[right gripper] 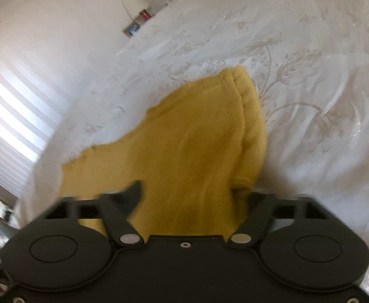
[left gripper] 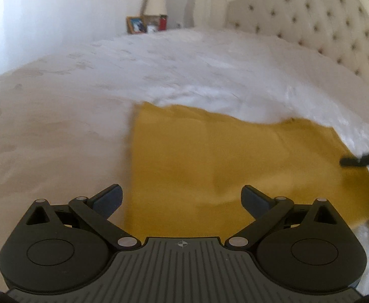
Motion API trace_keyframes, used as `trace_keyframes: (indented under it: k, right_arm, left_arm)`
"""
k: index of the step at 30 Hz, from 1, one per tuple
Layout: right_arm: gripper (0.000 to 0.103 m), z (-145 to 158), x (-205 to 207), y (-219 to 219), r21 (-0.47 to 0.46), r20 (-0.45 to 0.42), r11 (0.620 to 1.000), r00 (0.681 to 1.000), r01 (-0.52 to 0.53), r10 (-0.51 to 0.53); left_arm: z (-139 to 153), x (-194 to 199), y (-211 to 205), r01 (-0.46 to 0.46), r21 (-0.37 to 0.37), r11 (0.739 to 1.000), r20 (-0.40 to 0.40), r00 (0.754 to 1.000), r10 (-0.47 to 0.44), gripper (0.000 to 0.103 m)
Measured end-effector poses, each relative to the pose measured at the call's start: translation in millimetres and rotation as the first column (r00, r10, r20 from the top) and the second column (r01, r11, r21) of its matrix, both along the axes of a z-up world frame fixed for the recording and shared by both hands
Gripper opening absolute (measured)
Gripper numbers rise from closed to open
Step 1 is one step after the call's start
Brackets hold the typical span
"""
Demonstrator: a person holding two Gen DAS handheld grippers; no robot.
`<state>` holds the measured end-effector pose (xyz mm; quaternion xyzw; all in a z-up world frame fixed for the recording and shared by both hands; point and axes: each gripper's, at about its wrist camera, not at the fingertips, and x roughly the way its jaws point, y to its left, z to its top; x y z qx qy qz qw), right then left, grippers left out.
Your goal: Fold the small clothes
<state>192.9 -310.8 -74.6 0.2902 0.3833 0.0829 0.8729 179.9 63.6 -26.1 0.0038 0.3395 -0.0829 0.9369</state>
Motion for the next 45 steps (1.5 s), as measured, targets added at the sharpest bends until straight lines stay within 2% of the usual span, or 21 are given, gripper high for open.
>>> trace_keyframes:
  k: [3,4,6,9,11,14,17,20,27,31,35,37,38,39,41,45]
  right_arm:
    - [0.042,6,1,6,-0.075,-0.025,0.997,1.000,0.008,-0.010]
    - [0.039,9,1,9,-0.097,-0.032,0.995,0.999,0.013,-0.016]
    - [0.027,17,0,14,-0.139,-0.035,0.990,0.999,0.023,-0.028]
    - [0.023,35,-1,28,-0.224,-0.015,0.974,0.999,0.031,-0.035]
    - [0.021,52,-1,42,-0.248,0.017,0.968,1.000,0.022,-0.018]
    - [0.021,76,4,71,-0.279,0.050,0.960,0.998,-0.013,0.028]
    - [0.021,95,12,105,-0.253,0.072,0.965,0.993,-0.069,0.090]
    - [0.021,101,22,142,-0.214,0.087,0.968,0.985,-0.127,0.149]
    - [0.021,84,47,233,-0.227,0.073,0.940,0.958,-0.256,0.279]
    - [0.021,67,54,270,-0.283,0.045,0.913,0.947,-0.293,0.317]
    - [0.022,58,54,294,-0.383,0.019,0.870,0.939,-0.310,0.343]
    - [0.028,54,53,305,-0.420,0.012,0.847,0.932,-0.325,0.363]
    - [0.034,52,52,309,-0.417,0.011,0.840,0.923,-0.346,0.386]
    - [0.043,52,49,312,-0.397,0.018,0.841,0.913,-0.368,0.408]
    - [0.054,53,45,311,-0.311,0.053,0.848,0.883,-0.429,0.466]
    - [0.056,62,28,298,-0.229,0.123,0.855,0.857,-0.466,0.500]
  left_arm:
    - [2,2,15,-0.025,0.019,1.000,0.032,0.999,0.025,0.102]
    - [2,1,19,-0.026,0.017,1.000,0.041,0.999,0.025,0.102]
    - [2,3,27,-0.014,0.006,1.000,0.034,0.999,0.014,0.101]
    - [5,1,41,0.002,-0.008,1.000,0.034,0.999,-0.001,0.101]
    - [10,0,50,-0.006,-0.013,1.000,0.057,0.998,0.007,0.101]
    - [16,5,61,-0.030,-0.035,0.999,0.061,0.998,0.032,0.101]
    - [18,9,75,-0.055,-0.069,0.996,0.039,0.998,0.058,0.101]
    - [18,12,89,-0.080,-0.091,0.993,0.020,0.996,0.082,0.101]
    - [18,15,125,-0.155,-0.159,0.975,-0.027,0.988,0.153,0.101]
    - [19,16,139,-0.187,-0.190,0.964,-0.042,0.982,0.183,0.101]
    - [17,18,144,-0.201,-0.209,0.957,-0.066,0.979,0.192,0.101]
    - [15,19,144,-0.198,-0.219,0.955,-0.076,0.980,0.186,0.101]
    - [14,20,143,-0.192,-0.223,0.956,-0.080,0.981,0.178,0.101]
    - [14,20,142,-0.184,-0.226,0.957,-0.081,0.982,0.170,0.101]
    - [13,19,138,-0.169,-0.225,0.960,-0.078,0.985,0.155,0.101]
    - [12,19,133,-0.144,-0.222,0.965,-0.068,0.989,0.131,0.101]
